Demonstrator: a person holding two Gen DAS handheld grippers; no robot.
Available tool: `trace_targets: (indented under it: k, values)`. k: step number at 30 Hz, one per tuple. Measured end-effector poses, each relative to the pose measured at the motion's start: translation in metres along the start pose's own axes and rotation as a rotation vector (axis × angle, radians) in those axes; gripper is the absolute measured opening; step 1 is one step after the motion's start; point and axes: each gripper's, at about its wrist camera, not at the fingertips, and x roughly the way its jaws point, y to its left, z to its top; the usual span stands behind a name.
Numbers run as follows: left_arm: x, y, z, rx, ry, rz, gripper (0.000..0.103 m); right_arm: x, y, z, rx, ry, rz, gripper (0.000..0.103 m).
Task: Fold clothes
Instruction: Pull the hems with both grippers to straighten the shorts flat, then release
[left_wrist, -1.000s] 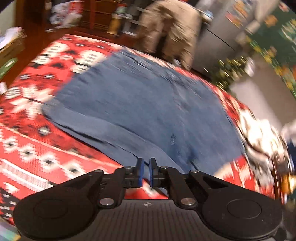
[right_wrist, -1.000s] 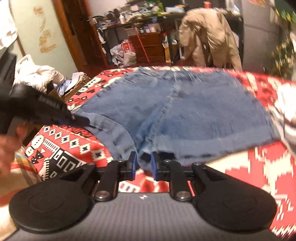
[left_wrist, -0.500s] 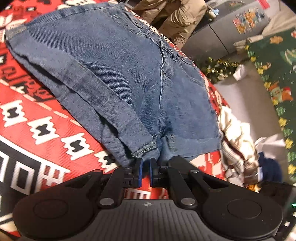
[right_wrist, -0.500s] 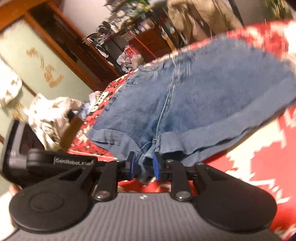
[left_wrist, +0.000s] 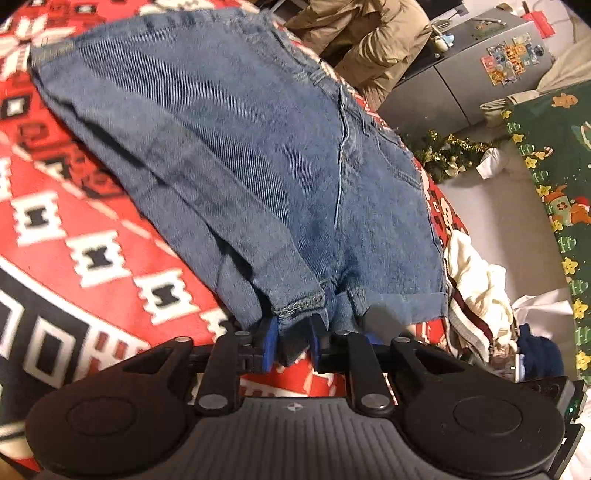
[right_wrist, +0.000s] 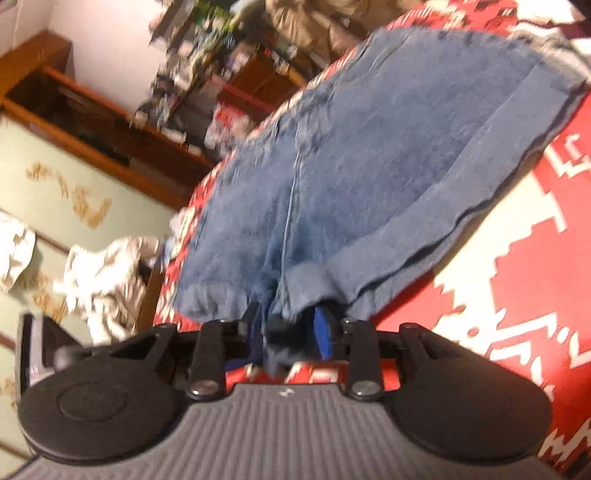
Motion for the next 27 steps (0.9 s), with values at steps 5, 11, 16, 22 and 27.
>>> trace_targets:
  k: [5,11,16,22,27]
  values:
    - [0.001,-0.001,-0.003,0.002,0.024,-0.008,0.025,0.009,0.004,-0.003,-0.034,0.013,-0.013,0.033]
    - [-0.006,0.008,0.002,-0.059,-0.011,-0.003,0.025,0.017,0.015,-0.008,-0.129,0.029,-0.125,0.006]
    - [-0.004,0.008,0.006,-0.063,-0.031,-0.009,0.028,0.013,0.017,-0.005,-0.114,0.033,-0.091,0.005]
    - [-0.006,0.009,0.01,-0.085,-0.059,-0.068,0.024,0.01,0.018,-0.003,-0.111,0.038,-0.082,0.005]
    - [-0.015,-0.009,0.009,0.004,-0.092,-0.097,0.024,0.001,0.016,-0.001,-0.109,0.029,-0.072,0.006]
